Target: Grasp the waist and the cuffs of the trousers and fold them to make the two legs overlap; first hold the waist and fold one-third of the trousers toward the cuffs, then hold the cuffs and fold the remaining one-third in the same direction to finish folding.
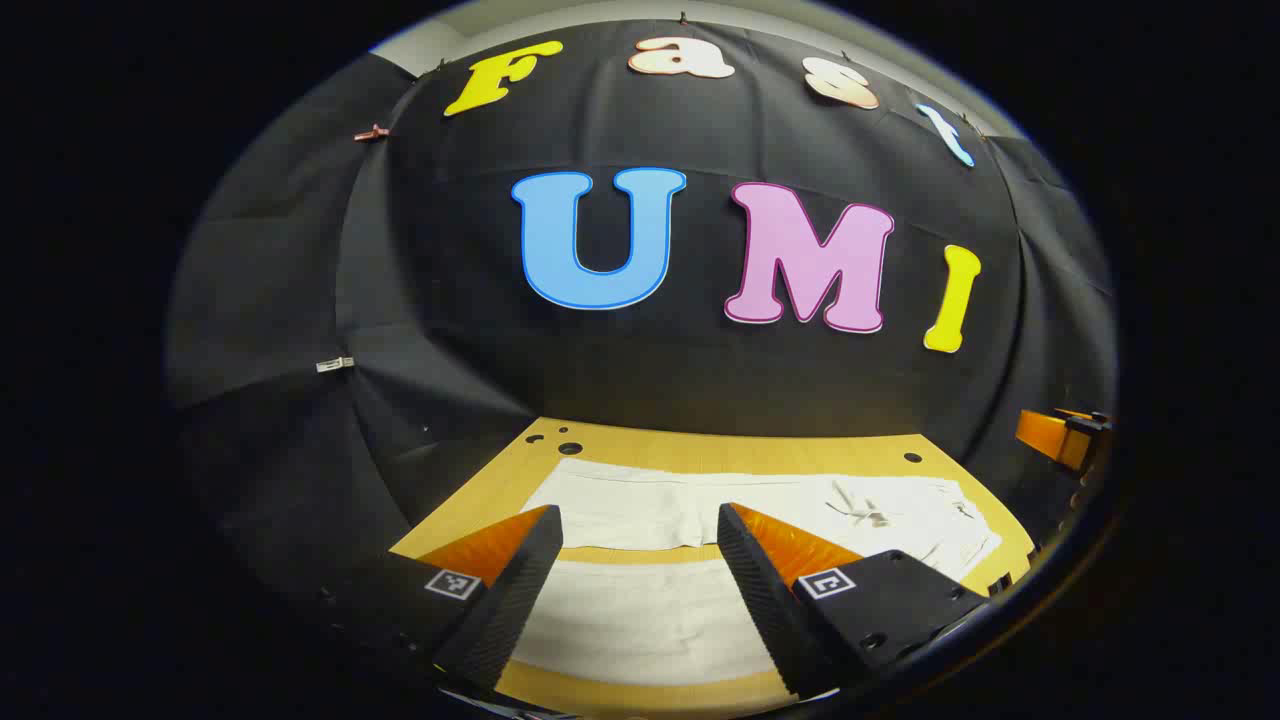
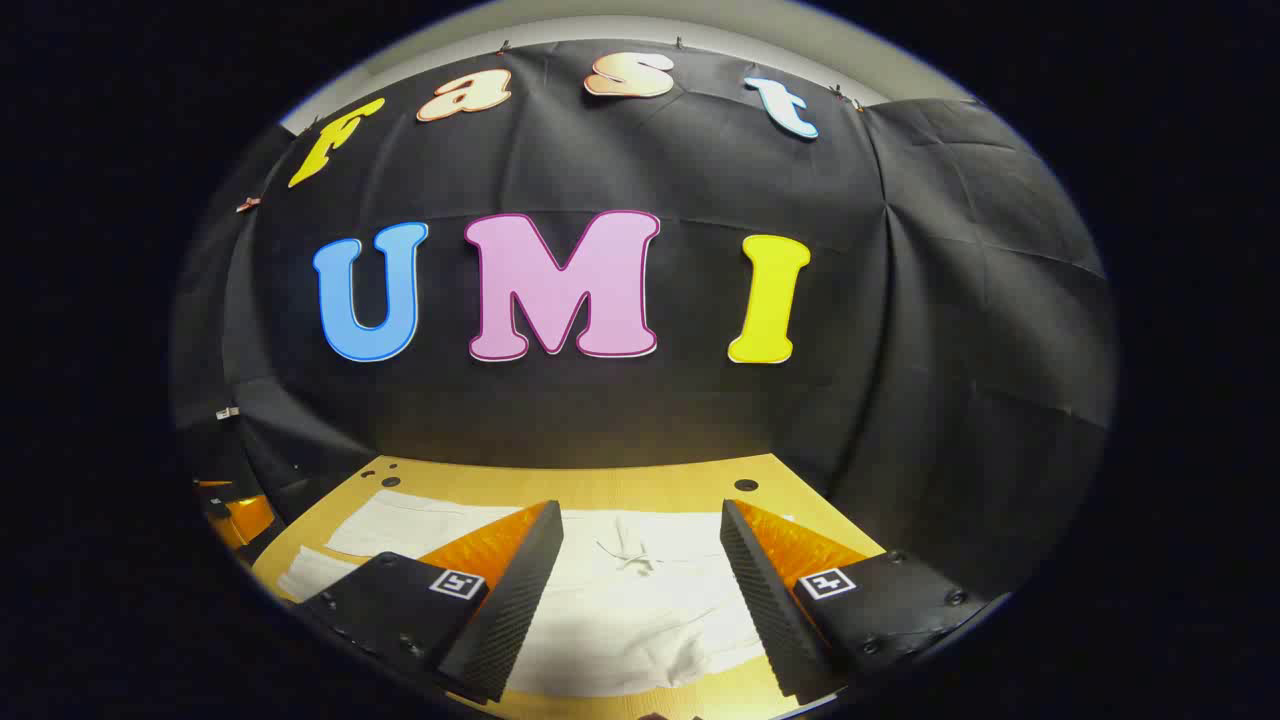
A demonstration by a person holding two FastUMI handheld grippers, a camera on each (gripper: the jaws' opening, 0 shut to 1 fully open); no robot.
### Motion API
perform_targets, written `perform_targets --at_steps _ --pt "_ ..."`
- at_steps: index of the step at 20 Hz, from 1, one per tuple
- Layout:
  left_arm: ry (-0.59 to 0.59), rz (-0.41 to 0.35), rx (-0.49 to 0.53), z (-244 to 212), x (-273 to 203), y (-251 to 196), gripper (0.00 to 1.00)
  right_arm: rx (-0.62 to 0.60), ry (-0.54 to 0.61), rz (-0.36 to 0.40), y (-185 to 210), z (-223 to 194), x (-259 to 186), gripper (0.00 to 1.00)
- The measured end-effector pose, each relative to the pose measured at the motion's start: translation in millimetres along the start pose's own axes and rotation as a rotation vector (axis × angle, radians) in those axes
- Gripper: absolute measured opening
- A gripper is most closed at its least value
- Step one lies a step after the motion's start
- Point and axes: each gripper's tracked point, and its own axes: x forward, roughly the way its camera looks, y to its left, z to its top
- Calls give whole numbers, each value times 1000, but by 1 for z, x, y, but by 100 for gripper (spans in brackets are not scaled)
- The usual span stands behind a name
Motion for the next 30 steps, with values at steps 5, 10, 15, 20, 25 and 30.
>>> perform_targets --at_steps 5,10,15,20,25,30 --pt "-10 -3 8 2 9 -5 99 -6 6 7 -2 -1 1 97" --pt "-18 24 39 2 13 1 99 -7 -7 21 -3 1 5 97" --pt "-48 86 47 8 8 14 99 -17 6 25 -12 -3 15 98" --pt "-26 100 8 3 5 15 99 -28 10 29 -24 -7 22 98" --pt "-39 82 38 6 -2 5 99 -144 20 93 -31 -19 33 97" --pt "-12 99 43 -3 -5 -2 99 -294 78 139 -56 -56 52 98"
